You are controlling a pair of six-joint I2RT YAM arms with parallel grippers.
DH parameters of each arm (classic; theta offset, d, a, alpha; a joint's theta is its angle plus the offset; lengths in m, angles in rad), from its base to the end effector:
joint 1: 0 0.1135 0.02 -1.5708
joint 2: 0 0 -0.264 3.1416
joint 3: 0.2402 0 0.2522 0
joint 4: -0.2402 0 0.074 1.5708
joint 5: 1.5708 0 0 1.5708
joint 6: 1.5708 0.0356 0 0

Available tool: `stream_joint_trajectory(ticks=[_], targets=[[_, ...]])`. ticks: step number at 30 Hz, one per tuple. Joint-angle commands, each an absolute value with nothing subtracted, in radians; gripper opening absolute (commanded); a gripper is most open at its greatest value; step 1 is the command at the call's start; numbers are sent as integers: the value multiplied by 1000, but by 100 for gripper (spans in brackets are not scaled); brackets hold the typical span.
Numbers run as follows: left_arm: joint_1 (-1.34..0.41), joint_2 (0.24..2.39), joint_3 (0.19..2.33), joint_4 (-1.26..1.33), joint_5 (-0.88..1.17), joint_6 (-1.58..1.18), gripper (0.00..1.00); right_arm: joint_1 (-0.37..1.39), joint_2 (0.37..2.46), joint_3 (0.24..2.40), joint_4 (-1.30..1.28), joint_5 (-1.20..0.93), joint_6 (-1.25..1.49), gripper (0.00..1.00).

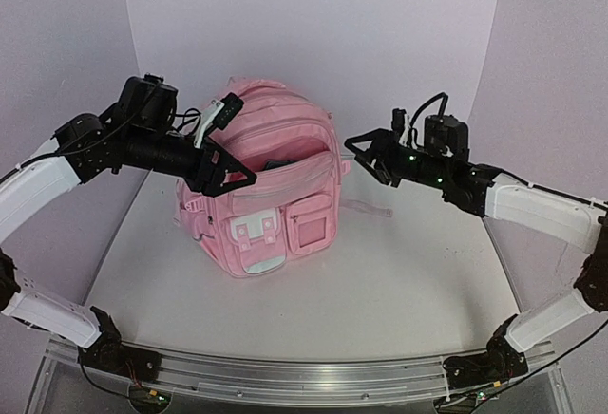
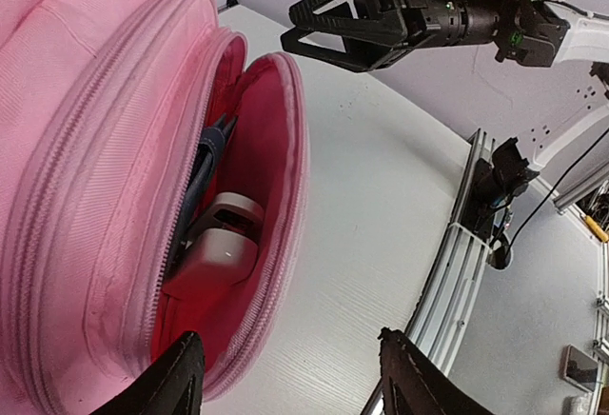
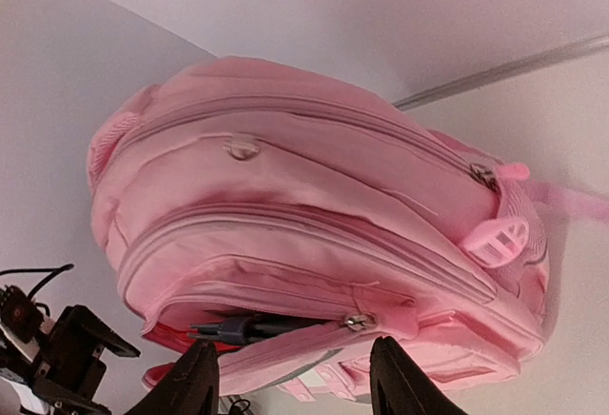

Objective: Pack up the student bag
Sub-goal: Place the personal item in the student bag.

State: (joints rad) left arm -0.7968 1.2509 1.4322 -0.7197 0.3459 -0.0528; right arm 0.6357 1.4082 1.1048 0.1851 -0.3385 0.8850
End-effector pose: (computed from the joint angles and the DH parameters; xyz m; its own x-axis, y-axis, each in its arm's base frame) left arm 0.1727 -0.1939 0.4122 -0.4042 0.3425 -0.8482 0.8561 0.4682 -0.2189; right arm 0.2632 0.2089 0.3454 -0.6989 0.3915 -0.5985 -0.4492 0.4109 0.7933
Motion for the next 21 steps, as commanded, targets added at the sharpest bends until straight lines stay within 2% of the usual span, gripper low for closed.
stream_joint_trajectory(ticks=[1,3,9,21], targets=[[-832,1285,1455,-771,214,32,62,641,1428,1029,425,-305,1168,54],[-843,1284,1440,-766,162,49,59,641,1434,991,476,-295,1225,54],[-861,1273,1387,-724,42,61,41,648,1484,931,599,-288,1351,51],[-863,1259,1355,-703,-30,40,9,676,1579,907,721,-207,1476,52]])
